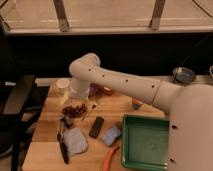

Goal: Place brush in purple bowl

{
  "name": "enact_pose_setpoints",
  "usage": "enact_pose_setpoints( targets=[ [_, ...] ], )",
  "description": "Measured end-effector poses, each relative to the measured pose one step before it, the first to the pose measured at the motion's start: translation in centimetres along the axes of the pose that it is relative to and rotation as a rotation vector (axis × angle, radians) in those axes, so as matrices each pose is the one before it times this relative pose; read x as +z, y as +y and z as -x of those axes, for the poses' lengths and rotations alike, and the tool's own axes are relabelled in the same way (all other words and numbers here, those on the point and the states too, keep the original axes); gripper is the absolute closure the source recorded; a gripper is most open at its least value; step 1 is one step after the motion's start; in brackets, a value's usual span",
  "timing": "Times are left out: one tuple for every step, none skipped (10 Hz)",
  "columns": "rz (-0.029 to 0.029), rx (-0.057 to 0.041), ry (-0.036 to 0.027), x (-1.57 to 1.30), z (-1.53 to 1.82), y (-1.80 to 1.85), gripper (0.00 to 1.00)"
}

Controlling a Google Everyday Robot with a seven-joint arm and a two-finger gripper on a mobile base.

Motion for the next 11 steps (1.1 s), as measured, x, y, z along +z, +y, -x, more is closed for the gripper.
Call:
enact_pose_setpoints(
  targets=[
    [-0.00912, -0.03898, -0.01828, 1.235, 0.991, -2.0, 0.27],
    [-0.0099, -0.03265, -0.01625, 1.146, 0.827, -1.513, 0.27],
    [-0.00291, -0.02965, -0.00571, 1.024, 0.721, -1.125, 0.27],
    [-0.00193, -0.01983, -0.00295, 0.934, 0.456, -0.582, 0.27],
    [-0.00333, -0.01014, -0.00793, 1.146, 0.437, -0.333, 0.27],
    [-0.0034, -0.00471, -0.0127, 1.246, 0.363, -0.322, 0.27],
    [0.00033, 0.00139, -0.01754, 1.336, 0.247, -0.198, 0.27],
    [0.00327, 0.00516, -0.00822, 0.627, -0.011, -0.074, 0.27],
    [0.01646, 0.01188, -0.02312, 1.296, 0.105, 0.072, 0.27],
    [0.00732, 0.00645, -0.01101, 0.725, -0.016, -0.131, 0.27],
    [0.00829, 0.00943, -0.01238, 0.806, 0.022, -0.024, 0.27]
  ],
)
